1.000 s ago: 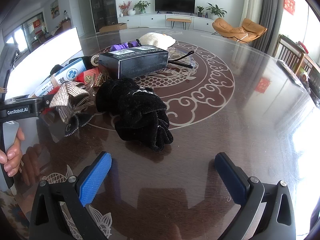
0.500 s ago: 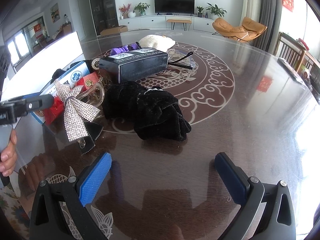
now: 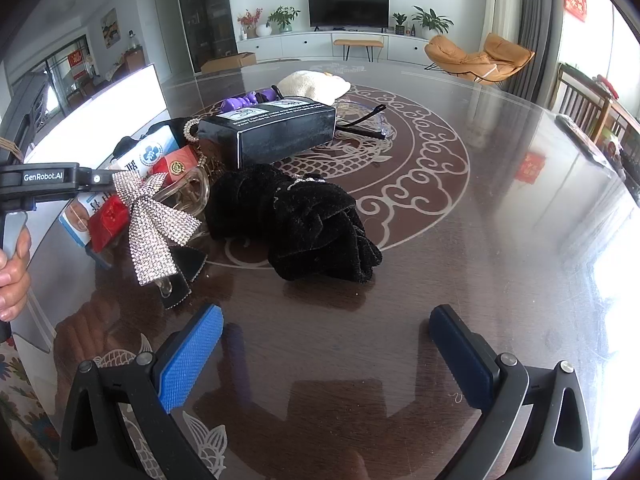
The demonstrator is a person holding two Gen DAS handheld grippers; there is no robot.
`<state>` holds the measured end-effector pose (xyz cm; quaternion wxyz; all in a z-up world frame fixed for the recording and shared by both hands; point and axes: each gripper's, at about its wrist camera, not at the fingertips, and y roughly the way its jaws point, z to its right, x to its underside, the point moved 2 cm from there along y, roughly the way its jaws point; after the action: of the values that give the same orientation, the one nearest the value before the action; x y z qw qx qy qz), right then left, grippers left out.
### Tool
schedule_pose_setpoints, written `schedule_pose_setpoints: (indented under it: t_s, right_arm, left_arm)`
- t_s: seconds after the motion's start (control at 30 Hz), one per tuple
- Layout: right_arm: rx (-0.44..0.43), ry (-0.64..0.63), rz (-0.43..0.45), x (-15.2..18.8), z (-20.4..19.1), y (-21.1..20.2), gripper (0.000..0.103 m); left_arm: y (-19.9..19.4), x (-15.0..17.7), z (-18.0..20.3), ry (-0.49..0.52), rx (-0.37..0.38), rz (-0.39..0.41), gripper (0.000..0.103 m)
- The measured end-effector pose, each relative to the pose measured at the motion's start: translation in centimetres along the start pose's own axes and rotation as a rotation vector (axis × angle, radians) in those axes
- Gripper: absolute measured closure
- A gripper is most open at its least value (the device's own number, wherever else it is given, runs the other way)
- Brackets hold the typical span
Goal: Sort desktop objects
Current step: 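Move the left gripper down onto the white-and-blue ointment box and close, then lift the ointment box with the left gripper and pull it clear of the pile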
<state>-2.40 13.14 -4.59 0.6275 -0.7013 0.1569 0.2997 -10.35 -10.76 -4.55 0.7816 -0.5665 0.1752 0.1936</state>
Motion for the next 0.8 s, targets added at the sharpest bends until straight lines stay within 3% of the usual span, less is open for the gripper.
schedule_pose_setpoints:
  t_s: [0.1, 0.17, 0.23, 0.4, 0.5, 0.63, 0.7, 0.77, 0.8]
  right_arm:
    - [0.000, 0.000, 0.000, 0.0, 0.0, 0.0, 0.000]
    - [0.000, 0.000, 0.000, 0.0, 0.0, 0.0, 0.000]
    - [0.000, 0.000, 0.000, 0.0, 0.0, 0.0, 0.000]
    - [-0.001, 0.000, 0.000, 0.0, 0.0, 0.0, 0.000]
    - [-0.001, 0.000, 0.000, 0.0, 0.0, 0.0, 0.000]
    - [0.000, -0.001, 0.000, 0.0, 0.0, 0.0, 0.000]
    - [0.000, 0.000, 0.000, 0.0, 0.0, 0.0, 0.000]
    - [0.000, -0.001, 0.000, 0.0, 0.0, 0.0, 0.000]
    - [0.001, -0.001, -0.001, 0.0, 0.0, 0.0, 0.000]
  left_arm:
    - [-1.0, 1.4, -1.8, -0.070, 0.010, 0.003, 0.077]
    - [-1.8, 2.5, -3.5, -0.143, 0.040, 0.003, 0.078]
    - [-2.7, 3.4, -4.6, -0.182, 0.025, 0.000, 0.078]
    - [-4.3, 4.4, -5.2, -0.131, -0.146, -0.024, 0.070]
    - [-4.5, 4.0, -4.6, -0.087, -0.191, -0.021, 0.069]
    - [-4.7, 3.9, -4.0, -0.054, -0.315, -0.017, 0.068]
    - [-5.5, 3.9, -3.7, -0.055, -0.316, 0.023, 0.068]
    - [-6.1, 3.9, -3.0, -0.036, -0.267, 0.056, 0.067]
    - [-6.0, 3.8, -2.8, -0.023, -0.249, 0.054, 0.062]
